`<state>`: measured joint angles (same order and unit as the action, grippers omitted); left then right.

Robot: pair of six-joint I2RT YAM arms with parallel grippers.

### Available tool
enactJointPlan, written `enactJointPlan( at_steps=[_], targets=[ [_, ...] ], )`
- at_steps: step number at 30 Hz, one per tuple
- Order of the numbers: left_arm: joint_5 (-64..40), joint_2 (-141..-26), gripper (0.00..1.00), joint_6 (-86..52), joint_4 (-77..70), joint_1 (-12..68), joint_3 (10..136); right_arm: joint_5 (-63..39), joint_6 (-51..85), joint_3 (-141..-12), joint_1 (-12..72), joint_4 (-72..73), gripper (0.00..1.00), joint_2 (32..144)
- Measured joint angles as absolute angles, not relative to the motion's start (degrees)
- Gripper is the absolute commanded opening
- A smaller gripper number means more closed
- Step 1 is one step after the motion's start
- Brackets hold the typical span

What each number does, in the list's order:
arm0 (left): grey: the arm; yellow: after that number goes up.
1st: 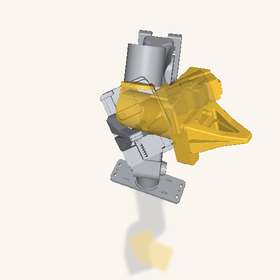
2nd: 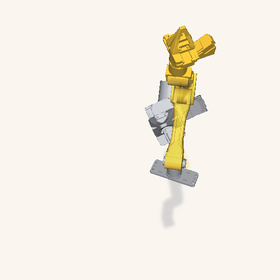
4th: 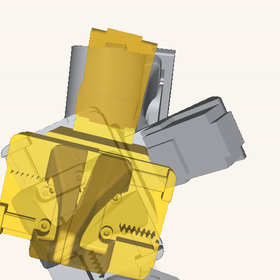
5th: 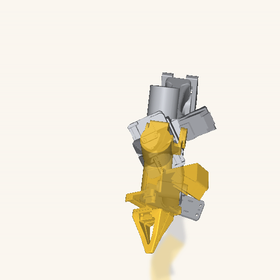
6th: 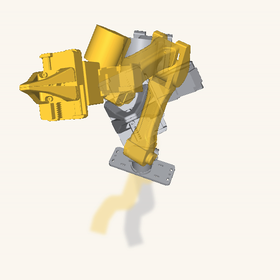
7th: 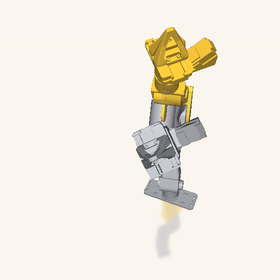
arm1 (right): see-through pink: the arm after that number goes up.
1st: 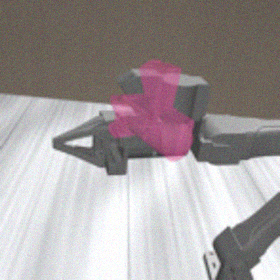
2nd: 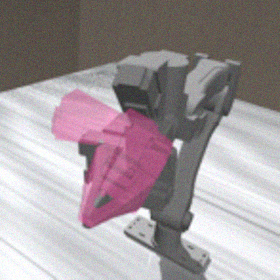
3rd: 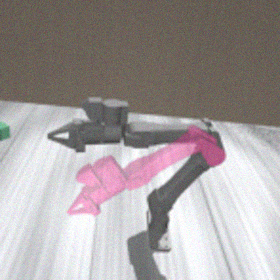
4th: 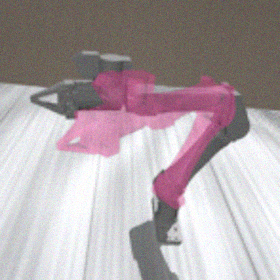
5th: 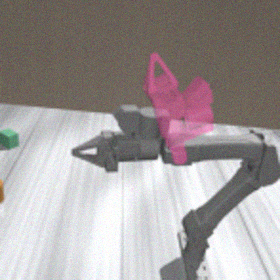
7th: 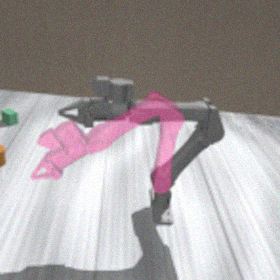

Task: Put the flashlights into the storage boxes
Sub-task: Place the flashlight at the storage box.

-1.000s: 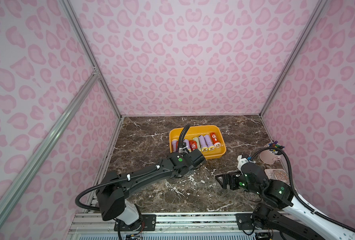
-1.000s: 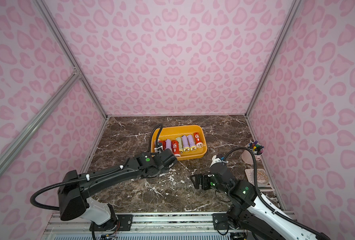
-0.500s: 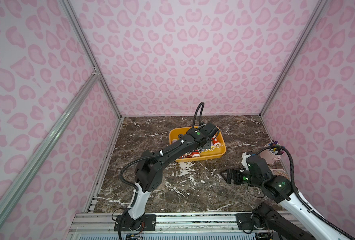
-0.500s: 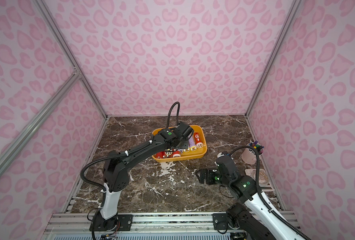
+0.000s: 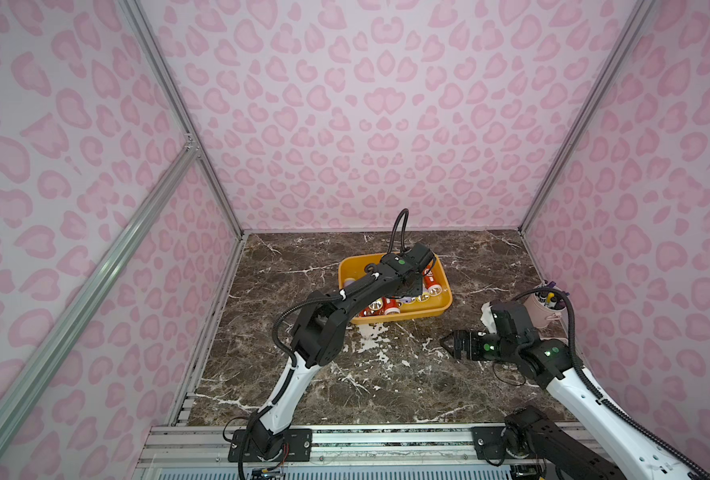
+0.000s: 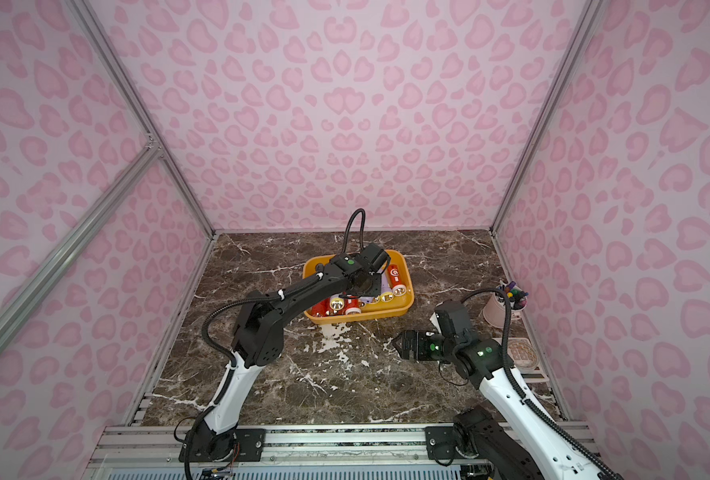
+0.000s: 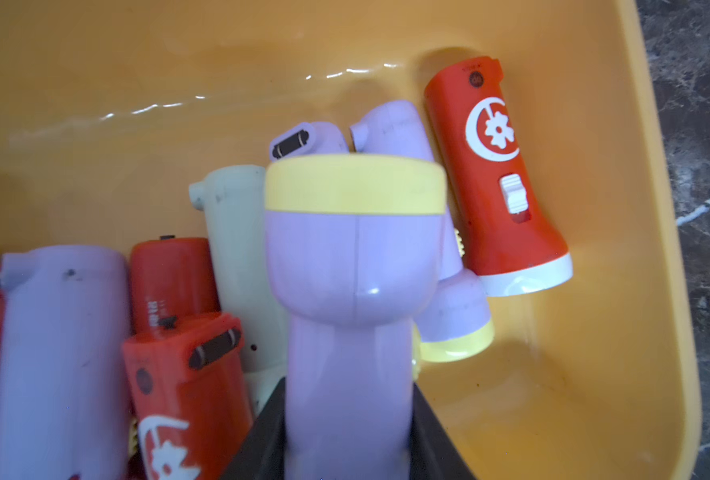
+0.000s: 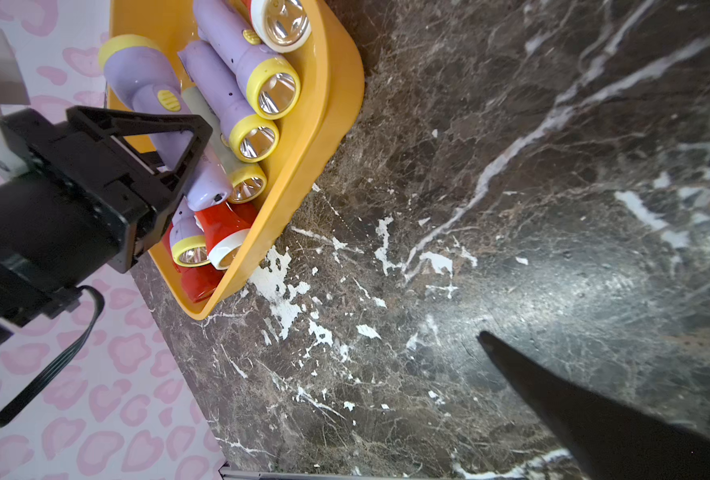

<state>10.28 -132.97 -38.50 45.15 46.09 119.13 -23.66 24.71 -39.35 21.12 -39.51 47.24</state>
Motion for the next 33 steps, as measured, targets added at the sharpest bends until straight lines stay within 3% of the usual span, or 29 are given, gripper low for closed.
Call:
enactJointPlan(
  at_steps=[7, 13, 21, 26, 27, 33],
  targets=[
    [8.8, -134.4, 0.22, -39.0, 43.7, 45.4, 119.1, -24.7, 24.4, -39.3, 20.3, -38.9, 0.99, 47.6],
    [8.3, -134.4, 0.47, -39.0, 43.5, 45.3, 119.1, -25.1, 24.3, -39.3, 20.2, -38.9, 0.99, 47.8],
    [7.3, -132.5, 0.62, -38.9, 42.6, 45.5, 117.6, -25.1, 24.3, -39.3, 20.1, -38.9, 0.99, 47.5],
    [7.3, -130.6, 0.85, -38.8, 42.3, 45.7, 116.6, -25.0, 24.3, -39.3, 20.1, -39.0, 0.99, 46.9],
    [7.4, -130.0, 0.97, -38.8, 42.3, 45.8, 116.5, -25.0, 24.3, -39.3, 20.1, -39.0, 0.99, 46.9],
    [8.2, -124.7, 0.98, -37.6, 42.2, 46.9, 115.9, -24.4, 24.3, -40.6, 20.1, -39.3, 0.99, 46.8]
  ],
)
